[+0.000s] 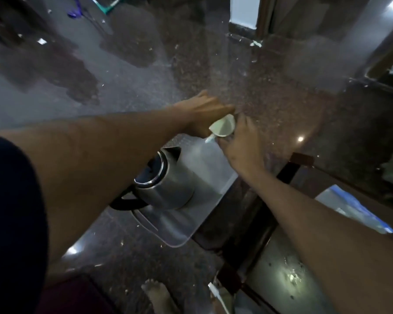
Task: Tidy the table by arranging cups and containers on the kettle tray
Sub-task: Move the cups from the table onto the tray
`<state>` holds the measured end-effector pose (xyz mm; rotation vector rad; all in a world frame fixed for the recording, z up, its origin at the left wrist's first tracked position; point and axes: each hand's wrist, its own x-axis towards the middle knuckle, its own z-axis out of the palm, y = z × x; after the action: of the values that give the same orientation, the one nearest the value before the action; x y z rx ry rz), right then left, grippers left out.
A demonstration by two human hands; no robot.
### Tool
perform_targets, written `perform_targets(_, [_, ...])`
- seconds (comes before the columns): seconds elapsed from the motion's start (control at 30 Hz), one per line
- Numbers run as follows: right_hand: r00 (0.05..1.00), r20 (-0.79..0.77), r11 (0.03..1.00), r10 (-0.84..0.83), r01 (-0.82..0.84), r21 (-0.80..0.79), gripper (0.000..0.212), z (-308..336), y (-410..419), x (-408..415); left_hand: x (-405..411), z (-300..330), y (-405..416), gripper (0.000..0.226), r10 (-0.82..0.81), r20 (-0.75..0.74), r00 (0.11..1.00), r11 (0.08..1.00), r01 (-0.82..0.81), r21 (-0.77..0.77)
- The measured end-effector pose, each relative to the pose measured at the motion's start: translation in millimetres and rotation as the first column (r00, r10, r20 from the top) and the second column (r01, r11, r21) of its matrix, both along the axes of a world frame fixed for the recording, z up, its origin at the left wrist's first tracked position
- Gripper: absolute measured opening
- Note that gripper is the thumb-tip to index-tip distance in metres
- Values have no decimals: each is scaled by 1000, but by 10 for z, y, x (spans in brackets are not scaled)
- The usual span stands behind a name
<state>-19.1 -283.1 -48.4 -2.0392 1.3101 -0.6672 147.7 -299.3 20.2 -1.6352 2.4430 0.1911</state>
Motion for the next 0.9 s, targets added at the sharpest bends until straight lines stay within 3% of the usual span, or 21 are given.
perform_targets(0.17, [997, -62, 999, 41, -40, 32, 61, -352, 153, 604, 502, -295, 143, 29, 79, -37, 996, 978, -70, 198])
perform_targets(0.3, [993, -89, 996, 77, -71, 59, 55, -655, 234, 808, 633, -568, 207, 45, 125, -81, 989, 957, -99, 271])
perform_targets(0.4, [991, -119, 995, 62, -51, 90, 46, -779, 251, 836, 660, -755, 185, 32, 139, -147, 979, 948, -89, 306])
perform_targets(0.47, [984, -159, 993, 76, -61, 99, 39, -818, 274, 811, 634, -859, 157, 25, 176, -76, 981, 932, -141, 334])
perform_targets(0.57, [974, -193, 986, 117, -91, 141, 44, -817, 271, 798, 602, -959, 134, 45, 240, 34, 970, 889, -234, 393])
perform_targets(0.67, [970, -213, 986, 119, -90, 142, 48, -705, 274, 748, 571, -945, 114, 43, 278, 97, 956, 878, -294, 377])
perform_targets(0.73, [950, -284, 991, 131, -128, 29, 57, -626, 316, 611, 556, -880, 132, 37, 293, 123, 948, 892, -317, 322])
perform_targets(0.8, [934, -332, 979, 129, -173, -107, 50, -544, 367, 382, 565, -782, 130, 33, 315, 121, 941, 906, -336, 256])
perform_targets(0.9, [932, -347, 971, 103, -170, -169, 52, -417, 401, -75, 488, -566, 103, 24, 350, 87, 933, 922, -359, 141])
